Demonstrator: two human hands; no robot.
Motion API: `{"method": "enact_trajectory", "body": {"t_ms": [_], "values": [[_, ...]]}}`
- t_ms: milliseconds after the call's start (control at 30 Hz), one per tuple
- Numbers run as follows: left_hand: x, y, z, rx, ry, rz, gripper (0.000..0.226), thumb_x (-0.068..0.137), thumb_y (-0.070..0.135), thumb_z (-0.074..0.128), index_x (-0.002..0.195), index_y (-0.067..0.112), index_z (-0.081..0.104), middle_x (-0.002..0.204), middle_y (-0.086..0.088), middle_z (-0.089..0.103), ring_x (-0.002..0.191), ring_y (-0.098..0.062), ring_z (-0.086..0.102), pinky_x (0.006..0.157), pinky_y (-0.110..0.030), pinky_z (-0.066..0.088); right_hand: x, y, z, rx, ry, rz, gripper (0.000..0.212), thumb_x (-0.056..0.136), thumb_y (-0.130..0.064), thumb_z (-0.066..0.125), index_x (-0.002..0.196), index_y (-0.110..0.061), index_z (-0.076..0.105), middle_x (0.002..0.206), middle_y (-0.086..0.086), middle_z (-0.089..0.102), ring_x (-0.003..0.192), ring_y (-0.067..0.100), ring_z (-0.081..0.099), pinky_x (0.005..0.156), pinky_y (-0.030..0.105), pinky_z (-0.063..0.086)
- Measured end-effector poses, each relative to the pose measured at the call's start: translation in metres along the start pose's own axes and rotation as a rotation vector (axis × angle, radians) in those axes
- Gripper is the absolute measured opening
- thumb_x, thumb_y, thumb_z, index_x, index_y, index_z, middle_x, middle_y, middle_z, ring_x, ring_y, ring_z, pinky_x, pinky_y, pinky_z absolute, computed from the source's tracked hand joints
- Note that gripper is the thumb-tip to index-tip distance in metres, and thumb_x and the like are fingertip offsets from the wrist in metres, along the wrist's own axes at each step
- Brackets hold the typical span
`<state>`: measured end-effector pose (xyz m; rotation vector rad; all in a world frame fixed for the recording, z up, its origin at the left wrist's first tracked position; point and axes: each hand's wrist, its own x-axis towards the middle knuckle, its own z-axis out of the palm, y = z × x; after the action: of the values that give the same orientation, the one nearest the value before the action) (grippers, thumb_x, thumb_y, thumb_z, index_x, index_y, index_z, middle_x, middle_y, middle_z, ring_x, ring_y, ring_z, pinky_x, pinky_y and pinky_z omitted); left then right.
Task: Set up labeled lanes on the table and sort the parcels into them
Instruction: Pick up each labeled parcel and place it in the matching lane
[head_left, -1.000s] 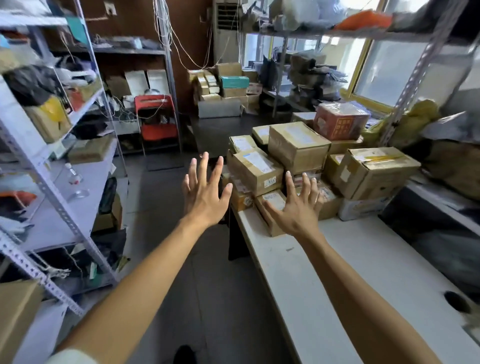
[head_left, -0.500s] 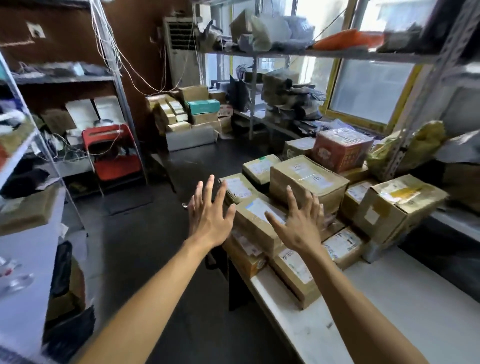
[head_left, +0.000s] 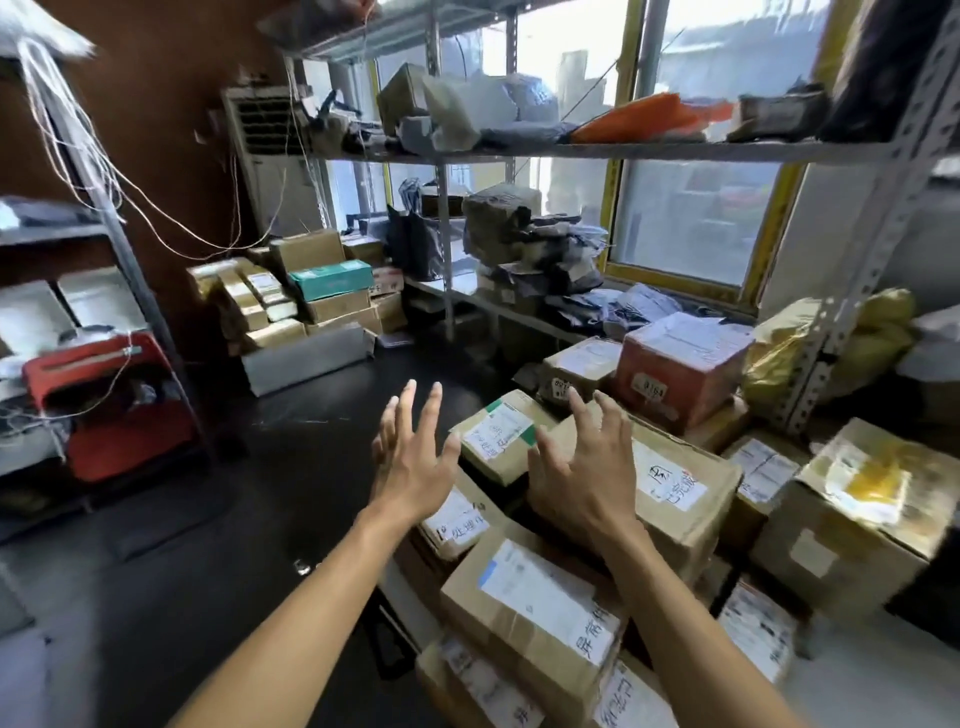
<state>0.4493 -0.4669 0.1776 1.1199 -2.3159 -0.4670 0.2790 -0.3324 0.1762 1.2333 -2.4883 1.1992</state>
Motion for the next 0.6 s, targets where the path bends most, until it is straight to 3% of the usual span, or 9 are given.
{"method": "enact_trajectory", "body": {"t_ms": [233,400,600], "values": [[0.083,-0.002,0.04,-0.11,-0.073,0.07,0.06,0.106,0.045,0.033,0.161,0.039,0.009,0.168,0.012,-0.008,0.154,-0.015,-0.008,0.123,-0.051,0.007,0.074,0.011,0.009,0.082,0.0,0.135,0.057,0.106,-0.042,0.046,0.16,-0.028,0.033,0.157,0.007,0.037,0.146,0.023,0.026,0.115,0.041,0.031],[0.15,0.01,0.072,-0.249,-0.151,0.132,0.058,0.106,0.042,0.034,0.16,0.038,0.014,0.168,0.01,0.001,0.153,-0.016,0.003,0.124,-0.048,0.011,0.13,0.027,0.021,0.193,-0.02,0.277,0.055,0.11,-0.033,0.042,0.162,-0.021,0.028,0.156,0.015,0.04,0.148,0.028,0.031,0.121,0.042,0.023],[0.236,0.022,0.122,-0.682,-0.317,0.127,0.046,0.111,0.033,0.028,0.157,0.028,0.034,0.163,0.003,0.028,0.151,-0.014,0.023,0.126,-0.04,0.015,0.193,0.046,0.058,0.159,-0.041,0.434,0.05,0.11,-0.037,0.038,0.159,-0.027,0.038,0.161,0.015,0.037,0.15,0.027,0.032,0.124,0.042,0.024]]}}
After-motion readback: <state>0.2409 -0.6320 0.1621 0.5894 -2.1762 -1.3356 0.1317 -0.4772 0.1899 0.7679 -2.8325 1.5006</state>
